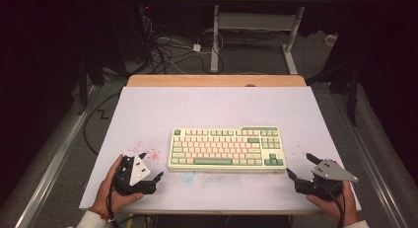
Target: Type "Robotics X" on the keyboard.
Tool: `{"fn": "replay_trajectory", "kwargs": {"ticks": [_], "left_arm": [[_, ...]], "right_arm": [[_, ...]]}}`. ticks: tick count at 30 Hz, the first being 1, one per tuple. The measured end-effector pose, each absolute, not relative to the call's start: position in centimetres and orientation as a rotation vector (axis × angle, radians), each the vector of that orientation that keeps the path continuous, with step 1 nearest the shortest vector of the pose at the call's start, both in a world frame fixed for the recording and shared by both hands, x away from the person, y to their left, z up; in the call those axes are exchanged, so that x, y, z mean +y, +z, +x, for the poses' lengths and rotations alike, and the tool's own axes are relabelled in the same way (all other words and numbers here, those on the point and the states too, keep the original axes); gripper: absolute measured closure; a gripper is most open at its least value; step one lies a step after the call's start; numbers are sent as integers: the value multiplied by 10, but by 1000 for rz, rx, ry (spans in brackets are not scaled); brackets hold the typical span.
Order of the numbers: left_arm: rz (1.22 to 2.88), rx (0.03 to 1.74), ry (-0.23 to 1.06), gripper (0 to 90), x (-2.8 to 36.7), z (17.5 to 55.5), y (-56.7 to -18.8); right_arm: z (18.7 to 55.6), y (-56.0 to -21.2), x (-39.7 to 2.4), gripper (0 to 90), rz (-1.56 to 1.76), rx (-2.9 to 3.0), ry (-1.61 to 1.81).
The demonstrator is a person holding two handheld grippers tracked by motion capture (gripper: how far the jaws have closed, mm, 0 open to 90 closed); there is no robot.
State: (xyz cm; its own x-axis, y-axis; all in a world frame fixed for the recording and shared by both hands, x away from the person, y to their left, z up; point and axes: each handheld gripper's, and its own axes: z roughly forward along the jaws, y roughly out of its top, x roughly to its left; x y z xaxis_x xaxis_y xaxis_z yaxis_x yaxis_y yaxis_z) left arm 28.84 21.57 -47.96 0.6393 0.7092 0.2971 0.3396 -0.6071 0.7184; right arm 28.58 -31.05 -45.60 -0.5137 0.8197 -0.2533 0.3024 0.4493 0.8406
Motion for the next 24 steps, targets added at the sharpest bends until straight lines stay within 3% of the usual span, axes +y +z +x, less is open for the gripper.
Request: {"fn": "replay_trajectory", "kwargs": {"ticks": [24], "left_arm": [[2241, 825, 733, 171, 216, 293, -479]], "right_arm": [[286, -457, -311, 180, 933, 2030, 990]]}}
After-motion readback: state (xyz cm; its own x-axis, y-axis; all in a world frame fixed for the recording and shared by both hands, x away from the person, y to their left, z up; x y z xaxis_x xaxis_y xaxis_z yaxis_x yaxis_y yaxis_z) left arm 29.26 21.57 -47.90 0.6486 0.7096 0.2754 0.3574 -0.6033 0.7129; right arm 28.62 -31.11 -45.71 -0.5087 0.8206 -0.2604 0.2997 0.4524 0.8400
